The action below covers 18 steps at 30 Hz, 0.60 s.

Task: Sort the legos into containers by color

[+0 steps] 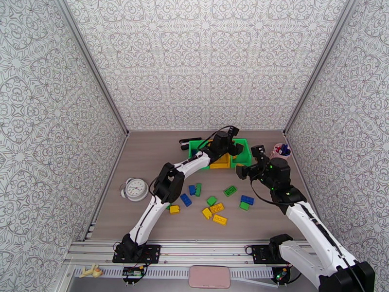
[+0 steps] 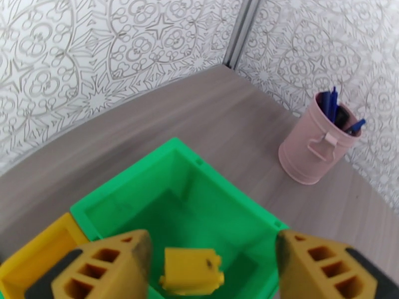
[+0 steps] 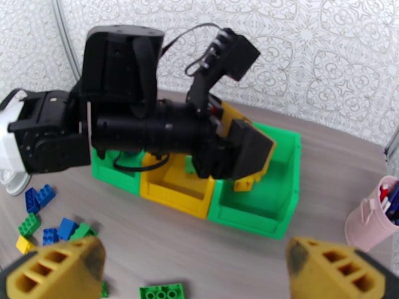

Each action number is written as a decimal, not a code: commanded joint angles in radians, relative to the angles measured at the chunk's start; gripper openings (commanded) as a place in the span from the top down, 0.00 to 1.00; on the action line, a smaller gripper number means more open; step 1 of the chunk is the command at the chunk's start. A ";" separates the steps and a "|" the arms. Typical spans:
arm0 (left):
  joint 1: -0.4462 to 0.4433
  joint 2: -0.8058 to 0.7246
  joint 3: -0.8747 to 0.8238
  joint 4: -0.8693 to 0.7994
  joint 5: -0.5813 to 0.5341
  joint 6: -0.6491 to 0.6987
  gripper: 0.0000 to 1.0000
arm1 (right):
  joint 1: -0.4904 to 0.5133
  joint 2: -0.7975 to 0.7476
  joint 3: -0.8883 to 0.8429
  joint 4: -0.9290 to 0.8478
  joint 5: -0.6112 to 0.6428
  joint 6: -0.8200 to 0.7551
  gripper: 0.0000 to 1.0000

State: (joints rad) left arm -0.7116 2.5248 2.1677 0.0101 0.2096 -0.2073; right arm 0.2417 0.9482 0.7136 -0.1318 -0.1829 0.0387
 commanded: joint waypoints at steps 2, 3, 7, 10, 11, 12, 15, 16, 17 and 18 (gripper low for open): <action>0.004 -0.121 -0.127 0.015 0.007 0.017 0.18 | -0.007 -0.005 -0.020 -0.006 0.038 0.035 0.00; 0.004 -0.156 -0.175 0.034 0.003 0.019 0.16 | -0.007 -0.001 -0.022 -0.001 0.041 0.041 0.00; 0.004 -0.317 -0.397 0.136 -0.005 0.036 0.11 | -0.007 0.026 -0.022 0.004 0.036 0.051 0.00; 0.009 -0.442 -0.585 0.233 -0.004 0.058 0.05 | -0.006 0.047 -0.020 -0.010 0.039 0.058 0.00; 0.010 -0.479 -0.638 0.260 -0.003 0.064 0.04 | -0.006 0.053 -0.020 -0.016 0.043 0.059 0.00; 0.012 -0.521 -0.702 0.288 0.002 0.069 0.02 | -0.007 0.056 -0.020 -0.023 0.045 0.059 0.00; 0.020 -0.639 -0.876 0.367 0.015 0.094 0.00 | -0.007 0.067 -0.025 -0.042 0.027 0.049 0.00; 0.022 -0.679 -0.939 0.399 0.016 0.099 0.00 | -0.007 0.070 -0.027 -0.052 0.022 0.041 0.00; 0.024 -0.711 -0.991 0.426 0.018 0.107 0.00 | -0.006 0.074 -0.027 -0.064 0.021 0.038 0.00; 0.027 -0.746 -1.044 0.443 0.025 0.125 0.00 | -0.007 0.079 -0.028 -0.076 0.022 0.035 0.00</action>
State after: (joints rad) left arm -0.6956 1.8370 1.2320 0.3481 0.2161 -0.1329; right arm 0.2417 1.0149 0.7025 -0.1608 -0.1608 0.0807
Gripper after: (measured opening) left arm 0.996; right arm 0.998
